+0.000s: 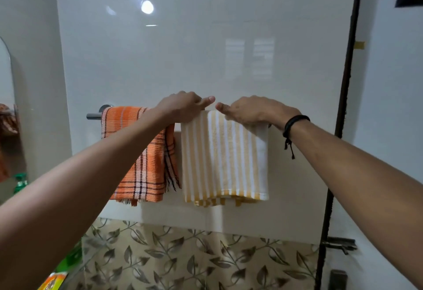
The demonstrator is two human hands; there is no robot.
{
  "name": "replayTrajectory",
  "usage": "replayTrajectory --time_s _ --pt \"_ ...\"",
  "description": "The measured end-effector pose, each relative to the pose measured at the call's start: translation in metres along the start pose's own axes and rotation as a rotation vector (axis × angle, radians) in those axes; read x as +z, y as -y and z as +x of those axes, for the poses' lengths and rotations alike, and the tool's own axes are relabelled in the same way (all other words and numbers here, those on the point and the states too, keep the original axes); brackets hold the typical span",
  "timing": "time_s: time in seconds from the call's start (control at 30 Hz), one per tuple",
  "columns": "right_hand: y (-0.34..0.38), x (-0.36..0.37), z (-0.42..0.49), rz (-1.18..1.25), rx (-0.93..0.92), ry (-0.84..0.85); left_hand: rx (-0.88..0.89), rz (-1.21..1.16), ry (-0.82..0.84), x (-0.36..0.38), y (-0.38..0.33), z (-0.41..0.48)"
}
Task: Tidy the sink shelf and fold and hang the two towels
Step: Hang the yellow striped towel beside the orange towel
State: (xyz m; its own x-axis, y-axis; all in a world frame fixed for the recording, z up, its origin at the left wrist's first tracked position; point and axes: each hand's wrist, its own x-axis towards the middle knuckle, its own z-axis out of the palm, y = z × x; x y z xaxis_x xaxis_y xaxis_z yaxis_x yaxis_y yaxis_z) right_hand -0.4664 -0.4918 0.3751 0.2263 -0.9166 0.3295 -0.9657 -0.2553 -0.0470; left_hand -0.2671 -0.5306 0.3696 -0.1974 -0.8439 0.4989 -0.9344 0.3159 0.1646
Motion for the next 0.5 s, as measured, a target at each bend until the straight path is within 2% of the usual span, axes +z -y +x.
replayTrajectory --time_s 0.1,0.13,0.23,0.4,0.5 --pt "-0.006 0.013 -0.009 0.106 -0.055 -0.373 0.047 -0.166 -0.041 0.008 -0.004 -0.012" --pt "-0.007 0.019 -0.013 0.14 -0.078 -0.445 0.055 -0.176 -0.027 0.012 -0.006 -0.016" --pt "-0.01 0.037 -0.019 0.198 -0.113 -0.499 0.094 -0.129 -0.018 0.025 -0.014 -0.022" --pt "-0.015 0.061 -0.02 0.204 -0.144 -0.698 0.003 -0.079 0.009 0.021 -0.015 -0.014" --pt "-0.015 0.079 -0.035 0.239 -0.102 -0.859 0.081 -0.018 -0.098 0.026 -0.013 -0.017"
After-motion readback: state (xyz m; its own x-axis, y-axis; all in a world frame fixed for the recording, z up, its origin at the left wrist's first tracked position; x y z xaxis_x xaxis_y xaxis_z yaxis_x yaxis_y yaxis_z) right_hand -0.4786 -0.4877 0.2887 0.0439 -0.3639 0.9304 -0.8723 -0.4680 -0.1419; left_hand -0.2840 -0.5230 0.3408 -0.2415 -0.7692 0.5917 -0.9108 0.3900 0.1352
